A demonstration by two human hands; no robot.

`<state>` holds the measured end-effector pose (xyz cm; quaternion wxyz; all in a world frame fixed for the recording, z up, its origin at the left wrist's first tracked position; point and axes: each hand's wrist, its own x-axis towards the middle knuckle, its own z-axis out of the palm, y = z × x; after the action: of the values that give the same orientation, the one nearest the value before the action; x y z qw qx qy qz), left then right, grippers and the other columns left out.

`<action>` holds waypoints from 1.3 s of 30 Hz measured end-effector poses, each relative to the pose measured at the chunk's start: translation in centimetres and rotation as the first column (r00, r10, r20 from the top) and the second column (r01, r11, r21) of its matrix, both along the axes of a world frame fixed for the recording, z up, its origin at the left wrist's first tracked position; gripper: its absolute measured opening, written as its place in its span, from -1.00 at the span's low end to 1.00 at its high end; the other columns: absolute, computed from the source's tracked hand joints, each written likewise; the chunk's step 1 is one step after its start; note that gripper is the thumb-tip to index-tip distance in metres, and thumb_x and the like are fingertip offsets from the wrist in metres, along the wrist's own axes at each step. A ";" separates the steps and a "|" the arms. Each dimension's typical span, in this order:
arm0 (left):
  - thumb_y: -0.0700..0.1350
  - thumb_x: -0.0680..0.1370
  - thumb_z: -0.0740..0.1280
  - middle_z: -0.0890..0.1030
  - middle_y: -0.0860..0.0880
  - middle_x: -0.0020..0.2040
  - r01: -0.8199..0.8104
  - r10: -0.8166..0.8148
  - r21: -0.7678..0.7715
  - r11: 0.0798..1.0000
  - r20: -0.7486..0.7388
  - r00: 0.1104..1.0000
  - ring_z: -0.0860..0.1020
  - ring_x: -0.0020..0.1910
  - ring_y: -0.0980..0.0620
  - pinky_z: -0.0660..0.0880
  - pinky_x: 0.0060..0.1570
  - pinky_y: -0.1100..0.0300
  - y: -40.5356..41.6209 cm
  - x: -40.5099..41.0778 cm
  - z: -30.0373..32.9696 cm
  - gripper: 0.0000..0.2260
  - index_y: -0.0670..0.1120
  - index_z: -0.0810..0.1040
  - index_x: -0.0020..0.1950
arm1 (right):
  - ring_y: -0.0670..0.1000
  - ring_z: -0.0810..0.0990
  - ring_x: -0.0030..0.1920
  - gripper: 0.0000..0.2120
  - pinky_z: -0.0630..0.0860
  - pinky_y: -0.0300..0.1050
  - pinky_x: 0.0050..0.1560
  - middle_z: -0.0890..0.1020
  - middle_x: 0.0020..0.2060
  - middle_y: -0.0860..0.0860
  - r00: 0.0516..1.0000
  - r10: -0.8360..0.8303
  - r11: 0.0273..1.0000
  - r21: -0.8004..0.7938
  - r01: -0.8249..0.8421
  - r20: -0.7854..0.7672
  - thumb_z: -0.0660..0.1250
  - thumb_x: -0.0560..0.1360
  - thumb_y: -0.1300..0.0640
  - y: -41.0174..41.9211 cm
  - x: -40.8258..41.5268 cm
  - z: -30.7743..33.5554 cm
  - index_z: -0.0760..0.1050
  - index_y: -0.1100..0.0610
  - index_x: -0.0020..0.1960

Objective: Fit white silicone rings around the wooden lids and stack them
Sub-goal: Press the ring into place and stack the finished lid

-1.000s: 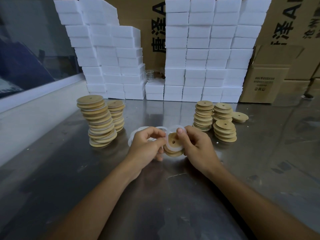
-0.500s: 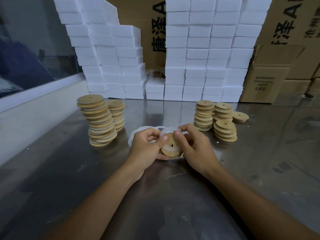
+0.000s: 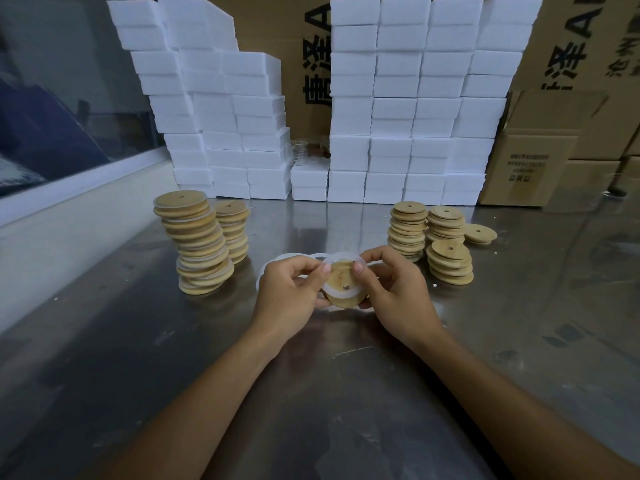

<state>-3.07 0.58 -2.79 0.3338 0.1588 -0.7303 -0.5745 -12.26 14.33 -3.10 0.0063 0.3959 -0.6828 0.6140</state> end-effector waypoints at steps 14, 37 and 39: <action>-0.25 0.48 0.46 0.69 0.03 -0.17 0.015 -0.013 0.041 0.999 -0.035 0.999 0.69 -0.12 0.04 0.64 -0.28 0.09 0.0 0.3 0.3 -0.87 -0.05 0.61 -0.21 | 0.06 0.70 -0.24 -0.96 0.66 0.13 -0.27 0.72 -0.26 0.05 0.999 -0.006 1.000 0.019 0.005 0.043 0.33 0.58 0.12 0.0 -0.3 -0.2 0.49 0.04 -0.05; -0.29 0.49 0.44 0.68 -0.13 -0.14 -0.071 0.061 0.145 0.987 0.071 0.996 0.70 -0.18 -0.04 0.66 -0.27 0.05 0.0 0.2 0.4 -0.87 -0.17 0.61 -0.26 | 0.15 0.72 -0.18 -0.90 0.68 0.14 -0.21 0.71 -0.26 0.14 0.961 0.007 1.000 0.012 -0.011 0.275 0.35 0.57 0.24 -0.1 -0.2 0.4 0.55 0.29 -0.06; -0.28 0.49 0.44 0.68 -0.12 -0.14 -0.076 0.067 0.135 0.988 0.074 0.995 0.70 -0.19 -0.03 0.66 -0.28 0.06 0.0 0.2 0.4 -0.87 -0.17 0.61 -0.25 | 0.15 0.72 -0.17 -0.90 0.68 0.13 -0.21 0.71 -0.26 0.15 0.960 0.009 1.000 0.019 -0.015 0.281 0.34 0.57 0.24 0.0 -0.3 0.4 0.54 0.30 -0.05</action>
<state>-2.85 0.62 -2.40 0.3169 0.2273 -0.6938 -0.6054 -12.55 14.32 -2.67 -0.0986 0.3091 -0.6807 0.6569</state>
